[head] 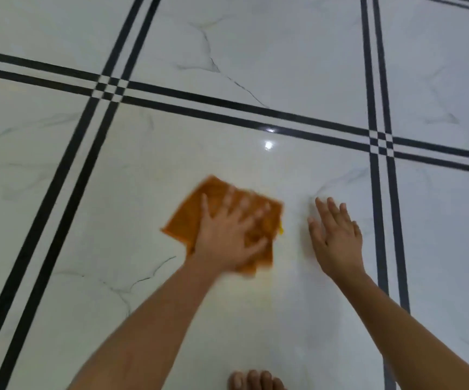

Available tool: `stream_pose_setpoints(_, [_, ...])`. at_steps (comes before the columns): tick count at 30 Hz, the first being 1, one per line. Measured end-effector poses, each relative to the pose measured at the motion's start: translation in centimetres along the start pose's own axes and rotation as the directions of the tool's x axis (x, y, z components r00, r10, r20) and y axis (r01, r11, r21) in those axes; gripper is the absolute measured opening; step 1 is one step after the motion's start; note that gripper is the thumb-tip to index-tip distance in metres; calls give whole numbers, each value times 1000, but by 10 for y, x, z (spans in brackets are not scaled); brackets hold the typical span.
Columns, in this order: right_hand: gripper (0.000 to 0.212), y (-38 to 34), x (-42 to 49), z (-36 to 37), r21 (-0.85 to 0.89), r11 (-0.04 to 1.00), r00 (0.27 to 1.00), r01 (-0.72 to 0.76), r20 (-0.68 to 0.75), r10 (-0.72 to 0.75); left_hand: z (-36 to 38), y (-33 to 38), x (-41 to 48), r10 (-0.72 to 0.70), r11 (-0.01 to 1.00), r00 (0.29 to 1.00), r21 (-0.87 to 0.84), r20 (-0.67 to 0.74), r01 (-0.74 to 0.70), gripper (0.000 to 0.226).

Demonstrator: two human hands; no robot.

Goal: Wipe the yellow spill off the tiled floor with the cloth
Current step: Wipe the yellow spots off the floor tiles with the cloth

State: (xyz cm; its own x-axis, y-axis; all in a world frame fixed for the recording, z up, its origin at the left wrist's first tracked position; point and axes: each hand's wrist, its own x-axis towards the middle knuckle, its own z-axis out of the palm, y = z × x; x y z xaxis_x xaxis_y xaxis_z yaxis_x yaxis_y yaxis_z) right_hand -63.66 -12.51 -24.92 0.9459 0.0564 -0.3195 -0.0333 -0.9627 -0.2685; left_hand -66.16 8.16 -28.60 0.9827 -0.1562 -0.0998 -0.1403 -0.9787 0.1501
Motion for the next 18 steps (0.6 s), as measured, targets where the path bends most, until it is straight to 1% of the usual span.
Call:
stream_pose_setpoints(1, [52,8,0,-1,-1,1000,1000,-20,0,20,-4,-5,19,-180,983,983,-21,20,181,68])
stream_pose_setpoints(2, [52,14,0,-4,-2,999,999,-32,-7,32,-5,-2,29,-322,946,946,-32,32,323,69])
stream_pose_setpoints(3, [52,19,2,-6,-4,999,999,-36,-15,36,-4,8,30,-367,928,930,-50,29,368,70])
stream_pose_setpoints(4, [53,23,5,-9,-2,999,999,-39,-20,38,-3,23,23,-303,950,952,-63,30,305,70])
stream_pose_setpoints(5, [53,24,6,-11,0,999,999,-34,-20,34,-2,39,10,-175,981,982,-72,67,180,69])
stream_pose_setpoints(6, [55,21,8,-10,4,1000,1000,-15,-20,15,-3,49,-4,-59,994,994,-82,89,66,68])
stream_pose_setpoints(7, [58,17,8,-10,16,1000,999,14,-29,-13,-3,52,-10,3,996,998,-84,65,3,68])
stream_pose_setpoints(8, [61,11,8,-8,40,998,998,47,-52,-45,-4,49,-11,17,996,999,-93,44,-13,67])
stream_pose_setpoints(10, [60,-6,6,-6,89,988,987,128,-108,-119,-11,34,-9,-62,981,998,-184,-5,60,65])
stream_pose_setpoints(11, [59,-16,4,-2,87,978,978,190,-108,-181,-14,24,-14,-124,964,991,-243,-48,109,63])
stream_pose_setpoints(12, [59,-28,2,4,51,959,958,280,-78,-276,-16,13,-22,-186,948,979,-278,-83,157,61])
stream_pose_setpoints(13, [61,-38,1,12,-15,919,919,393,-15,-393,-15,0,-32,-245,936,966,-283,-87,212,61])
stream_pose_setpoints(14, [65,-48,1,21,-98,855,861,509,65,-505,-15,-15,-43,-294,925,953,-270,-71,266,60])
stream_pose_setpoints(15, [68,-55,5,30,-174,780,799,601,141,-584,-14,-31,-55,-338,914,939,-256,-56,314,61])
stream_pose_setpoints(16, [70,-60,13,35,-232,731,767,642,172,-618,-14,-43,-65,-376,902,926,-247,-44,354,61])
stream_pose_setpoints(17, [70,-69,22,40,-259,722,766,642,171,-620,-14,-56,-77,-412,890,910,-235,-43,391,62])
stream_pose_setpoints(18, [71,-78,33,42,-266,747,792,609,146,-594,-15,-65,-87,-444,877,895,-227,-44,424,63])
